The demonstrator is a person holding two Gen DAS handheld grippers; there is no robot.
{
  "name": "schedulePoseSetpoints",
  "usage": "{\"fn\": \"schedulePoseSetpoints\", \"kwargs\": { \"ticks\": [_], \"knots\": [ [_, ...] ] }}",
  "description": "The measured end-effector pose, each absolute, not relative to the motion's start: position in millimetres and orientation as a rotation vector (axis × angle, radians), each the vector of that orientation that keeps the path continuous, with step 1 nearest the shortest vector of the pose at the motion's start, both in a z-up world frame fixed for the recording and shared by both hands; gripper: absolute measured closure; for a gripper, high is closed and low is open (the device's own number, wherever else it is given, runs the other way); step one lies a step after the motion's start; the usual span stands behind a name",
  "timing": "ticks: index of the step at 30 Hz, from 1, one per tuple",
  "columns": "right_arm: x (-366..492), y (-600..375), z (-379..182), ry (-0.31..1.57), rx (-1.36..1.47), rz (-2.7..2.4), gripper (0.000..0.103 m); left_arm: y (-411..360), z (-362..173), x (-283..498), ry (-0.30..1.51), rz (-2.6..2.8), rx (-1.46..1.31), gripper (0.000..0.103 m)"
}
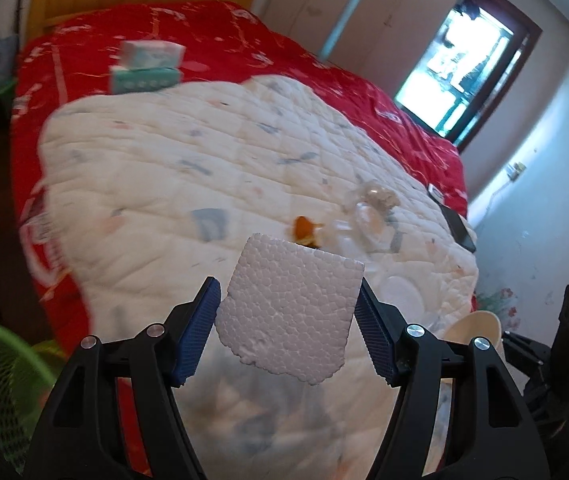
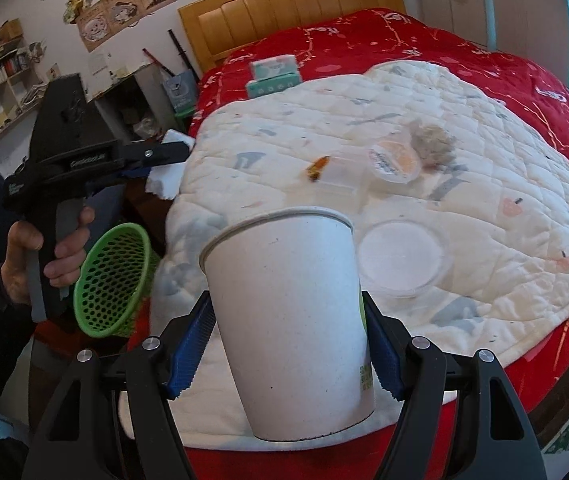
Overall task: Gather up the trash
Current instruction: 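Carry the foam piece with the left tool while the right tool carries the cup toward the basket, then open the left tool over the green basket to drop the foam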
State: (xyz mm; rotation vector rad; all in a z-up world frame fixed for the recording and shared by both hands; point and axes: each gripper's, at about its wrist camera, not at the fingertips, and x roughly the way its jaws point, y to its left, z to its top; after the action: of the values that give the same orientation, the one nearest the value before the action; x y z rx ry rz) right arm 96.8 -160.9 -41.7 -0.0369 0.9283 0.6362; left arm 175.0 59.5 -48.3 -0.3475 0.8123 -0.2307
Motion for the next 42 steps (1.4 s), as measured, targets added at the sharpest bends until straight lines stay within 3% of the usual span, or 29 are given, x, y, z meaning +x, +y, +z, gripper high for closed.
{"fn": "schedulePoseSetpoints", "kwargs": {
  "ticks": [11, 21, 42],
  "knots": [
    [75, -104, -32, 0.907, -0.071, 0.736, 0.035, 140, -49, 79, 0.774, 0.004, -0.368, 0.037],
    [65, -55, -36, 0.922, -0.100, 0.817, 0.035, 215, -86, 12, 0.838, 0.229, -0.455, 0.037],
    [51, 7, -40, 0.948, -0.120, 0.921, 0.035, 281, -147, -22, 0.953, 0.412, -0.607, 0.034]
  ]
}}
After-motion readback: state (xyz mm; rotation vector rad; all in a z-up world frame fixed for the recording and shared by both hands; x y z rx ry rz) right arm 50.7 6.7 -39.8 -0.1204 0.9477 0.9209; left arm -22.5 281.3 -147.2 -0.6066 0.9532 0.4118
